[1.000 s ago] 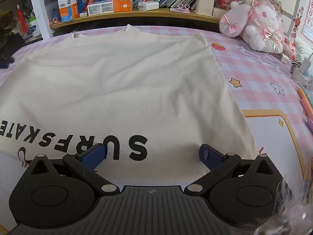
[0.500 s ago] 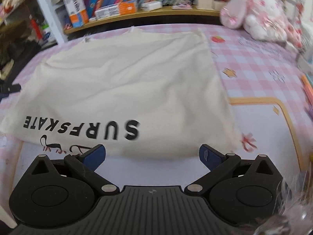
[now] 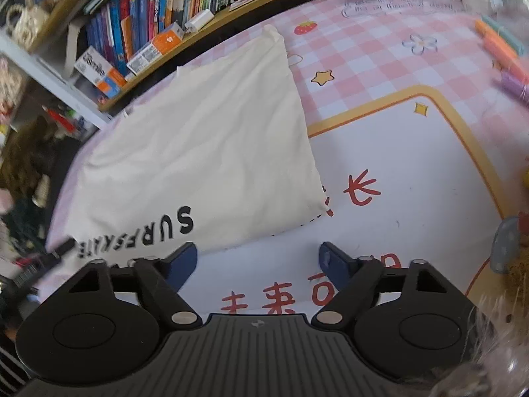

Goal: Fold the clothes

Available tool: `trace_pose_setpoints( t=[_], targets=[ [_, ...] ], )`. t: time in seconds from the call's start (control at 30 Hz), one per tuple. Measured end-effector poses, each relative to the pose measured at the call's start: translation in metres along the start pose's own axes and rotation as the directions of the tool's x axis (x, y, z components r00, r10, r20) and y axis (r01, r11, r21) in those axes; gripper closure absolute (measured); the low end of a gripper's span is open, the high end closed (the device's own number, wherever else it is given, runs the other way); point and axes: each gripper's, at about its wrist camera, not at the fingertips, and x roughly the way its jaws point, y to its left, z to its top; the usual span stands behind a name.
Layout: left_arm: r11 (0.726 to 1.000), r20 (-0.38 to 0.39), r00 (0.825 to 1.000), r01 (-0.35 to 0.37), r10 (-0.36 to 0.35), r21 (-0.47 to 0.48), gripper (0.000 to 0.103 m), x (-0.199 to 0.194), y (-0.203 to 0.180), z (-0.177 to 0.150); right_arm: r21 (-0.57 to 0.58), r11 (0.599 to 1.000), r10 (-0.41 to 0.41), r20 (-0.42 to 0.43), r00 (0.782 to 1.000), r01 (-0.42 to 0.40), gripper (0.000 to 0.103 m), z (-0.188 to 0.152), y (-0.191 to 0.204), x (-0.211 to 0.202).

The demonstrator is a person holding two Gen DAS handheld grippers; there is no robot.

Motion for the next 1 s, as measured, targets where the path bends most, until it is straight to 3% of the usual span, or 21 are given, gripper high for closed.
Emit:
trace_pose_setpoints(
  t=[0.07, 0.2, 0.33, 0.4, 0.43, 0.47, 0.5, 0.57, 0.67, 0.83, 1.0],
  targets=[
    [1.000, -0.015, 1.000, 0.013, -0.013, 0.001, 0.003, -0.002, -0.008, -0.005, 0.043, 0.998, 0.043, -0.009, 0.999, -0.043, 0.039, 0.004, -0.007, 0.001],
    [0.998, -0.026, 0.998, 0.056, -0.057, -0.022, 0.003, -0.006, -0.019, -0.016, 0.180, 0.977, 0.113, 0.008, 0.994, -0.113, 0.043, 0.012, -0.025, 0.005],
    [0.995, -0.043, 0.994, 0.094, -0.096, -0.038, 0.003, -0.005, -0.024, -0.022, 0.334, 0.930, 0.148, 0.046, 0.988, -0.155, 0.050, 0.021, -0.042, 0.012],
    [0.995, -0.045, 0.995, 0.086, -0.088, -0.046, 0.002, -0.005, -0.025, -0.022, 0.402, 0.902, 0.142, 0.068, 0.988, -0.157, 0.064, 0.023, -0.048, 0.015],
    [0.996, -0.042, 0.996, 0.079, -0.081, -0.050, 0.003, -0.006, -0.024, -0.022, 0.427, 0.894, 0.120, 0.069, 0.990, -0.138, 0.081, 0.024, -0.050, 0.017],
    [0.996, -0.038, 0.997, 0.071, -0.073, -0.054, 0.003, -0.007, -0.023, -0.022, 0.452, 0.884, 0.098, 0.069, 0.993, -0.118, 0.091, 0.024, -0.053, 0.019],
    [0.996, -0.036, 0.997, 0.062, -0.064, -0.059, 0.003, -0.007, -0.022, -0.021, 0.461, 0.880, 0.094, 0.064, 0.994, -0.113, 0.092, 0.025, -0.054, 0.020],
    [0.996, -0.034, 0.998, 0.046, -0.048, -0.071, 0.003, -0.009, -0.017, -0.021, 0.388, 0.914, 0.093, 0.090, 0.992, -0.121, 0.095, 0.028, -0.040, 0.008],
    [0.995, -0.033, 0.999, 0.029, -0.032, -0.098, 0.002, -0.013, -0.009, -0.024, 0.206, 0.960, 0.150, 0.191, 0.970, -0.189, 0.097, 0.029, -0.011, -0.025],
    [0.989, -0.047, 0.998, 0.023, -0.030, -0.149, 0.002, -0.013, 0.002, -0.031, 0.240, 0.970, 0.007, 0.094, 0.996, -0.030, 0.097, 0.024, -0.027, -0.001],
    [0.987, -0.054, 0.998, 0.033, -0.042, -0.157, 0.002, -0.014, 0.003, -0.033, 0.215, 0.976, 0.000, 0.080, 0.997, -0.018, 0.097, 0.023, -0.027, 0.001]
  ],
)
